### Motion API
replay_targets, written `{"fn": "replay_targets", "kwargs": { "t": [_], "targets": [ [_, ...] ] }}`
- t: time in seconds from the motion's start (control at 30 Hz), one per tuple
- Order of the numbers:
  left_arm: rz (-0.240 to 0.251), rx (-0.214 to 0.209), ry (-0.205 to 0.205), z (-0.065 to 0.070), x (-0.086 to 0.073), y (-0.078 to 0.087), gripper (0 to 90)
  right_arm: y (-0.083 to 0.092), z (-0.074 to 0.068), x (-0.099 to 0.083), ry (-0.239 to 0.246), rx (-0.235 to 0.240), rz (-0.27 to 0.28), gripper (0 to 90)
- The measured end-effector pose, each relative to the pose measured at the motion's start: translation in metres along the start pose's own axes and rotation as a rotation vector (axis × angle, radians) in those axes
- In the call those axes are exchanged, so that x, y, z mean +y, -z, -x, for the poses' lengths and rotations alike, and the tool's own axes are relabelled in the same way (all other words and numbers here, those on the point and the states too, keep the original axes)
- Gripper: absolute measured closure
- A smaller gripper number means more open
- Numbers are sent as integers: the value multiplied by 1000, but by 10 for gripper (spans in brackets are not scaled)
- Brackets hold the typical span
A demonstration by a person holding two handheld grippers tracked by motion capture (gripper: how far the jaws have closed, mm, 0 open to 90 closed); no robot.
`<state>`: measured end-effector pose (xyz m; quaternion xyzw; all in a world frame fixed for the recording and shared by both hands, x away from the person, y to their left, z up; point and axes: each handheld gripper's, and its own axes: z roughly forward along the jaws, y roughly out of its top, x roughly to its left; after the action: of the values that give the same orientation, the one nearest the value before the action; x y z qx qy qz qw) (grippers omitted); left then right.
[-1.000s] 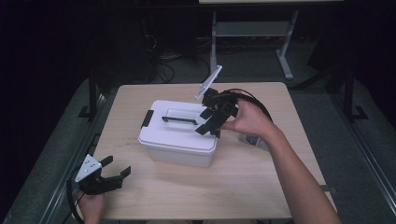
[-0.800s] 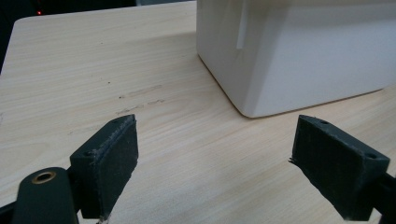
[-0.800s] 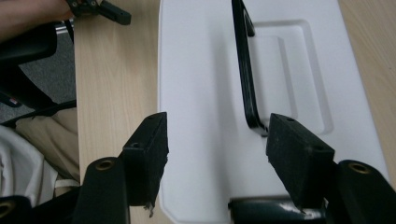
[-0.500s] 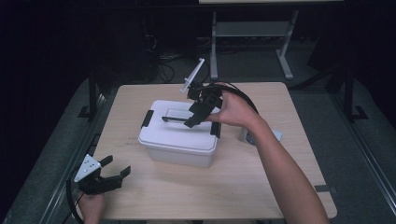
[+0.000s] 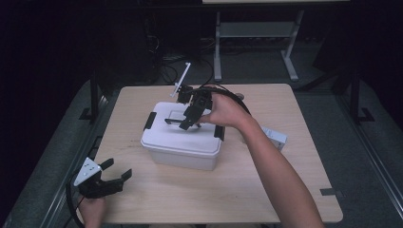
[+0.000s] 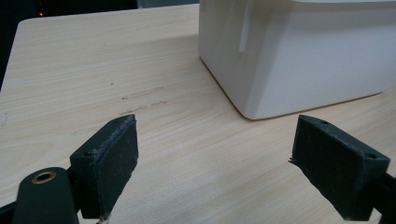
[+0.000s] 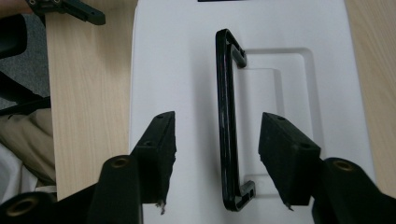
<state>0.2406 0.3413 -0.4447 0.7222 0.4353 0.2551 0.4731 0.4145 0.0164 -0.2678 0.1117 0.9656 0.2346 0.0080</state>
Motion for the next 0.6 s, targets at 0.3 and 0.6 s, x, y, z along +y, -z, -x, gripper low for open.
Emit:
{"fn": "replay_targets", "kwargs": {
  "t": [0.3, 0.6],
  "targets": [
    [0, -1, -2, 0, 0, 0, 136, -8, 4, 2, -8, -5, -19, 630],
    [3, -2, -1, 0, 0, 0, 136, -11, 10, 2, -16, -19, -14, 745]
  ]
}}
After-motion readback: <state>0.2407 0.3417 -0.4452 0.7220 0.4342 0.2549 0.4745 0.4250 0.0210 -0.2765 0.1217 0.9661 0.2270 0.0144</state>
